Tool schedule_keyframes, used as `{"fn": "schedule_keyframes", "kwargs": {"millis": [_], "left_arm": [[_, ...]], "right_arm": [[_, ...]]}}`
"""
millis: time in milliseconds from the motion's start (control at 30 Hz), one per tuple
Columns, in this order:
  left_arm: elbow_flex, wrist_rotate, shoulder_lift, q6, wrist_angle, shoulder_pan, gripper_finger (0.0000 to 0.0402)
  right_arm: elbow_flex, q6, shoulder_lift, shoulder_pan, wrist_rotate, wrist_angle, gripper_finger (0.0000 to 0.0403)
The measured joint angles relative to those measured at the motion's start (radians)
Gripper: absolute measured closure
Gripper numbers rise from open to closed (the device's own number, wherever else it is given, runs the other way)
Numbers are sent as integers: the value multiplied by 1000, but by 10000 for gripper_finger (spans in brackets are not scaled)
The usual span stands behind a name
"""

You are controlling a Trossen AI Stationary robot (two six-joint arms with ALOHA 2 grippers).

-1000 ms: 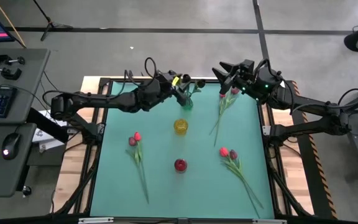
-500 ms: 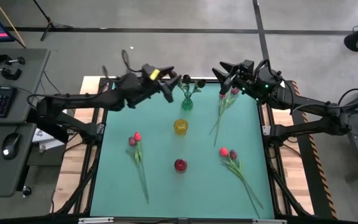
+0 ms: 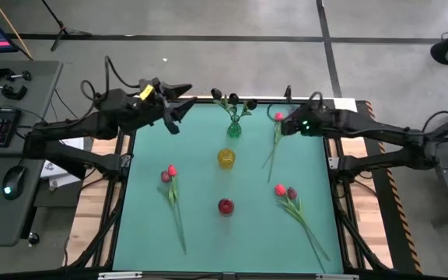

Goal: Sort flowers into vase by color
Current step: Put the top red tulip into the red vase

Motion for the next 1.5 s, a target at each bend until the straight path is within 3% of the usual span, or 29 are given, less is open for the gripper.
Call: {"fn": "schedule_keyframes", "kwargs": {"millis": [133, 300, 567, 1100, 1233, 1400, 1500], "left_arm": [[0, -5, -8, -25, -12, 0, 153], [0, -5, -5, -26, -13, 0, 153], [0, -5, -4, -61, -15, 0, 154], [0, -4, -4, -69, -15, 0, 154], [0, -4, -4, -69, -15, 0, 154], [0, -4, -4, -69, -15, 0, 154], [0, -4, -4, -68, -15, 0, 154]], "right_arm": [[-90, 19, 97, -62, -80, 115, 158], [-104, -128, 286, -159, -219, 243, 158], [-83, -181, 494, -239, -220, 272, 158], [-79, -159, 652, -250, -206, 405, 164], [-80, -200, 646, -250, -183, 410, 220], [-82, -305, 548, -256, -145, 362, 375], [-82, -344, 438, -268, -131, 316, 385]]}}
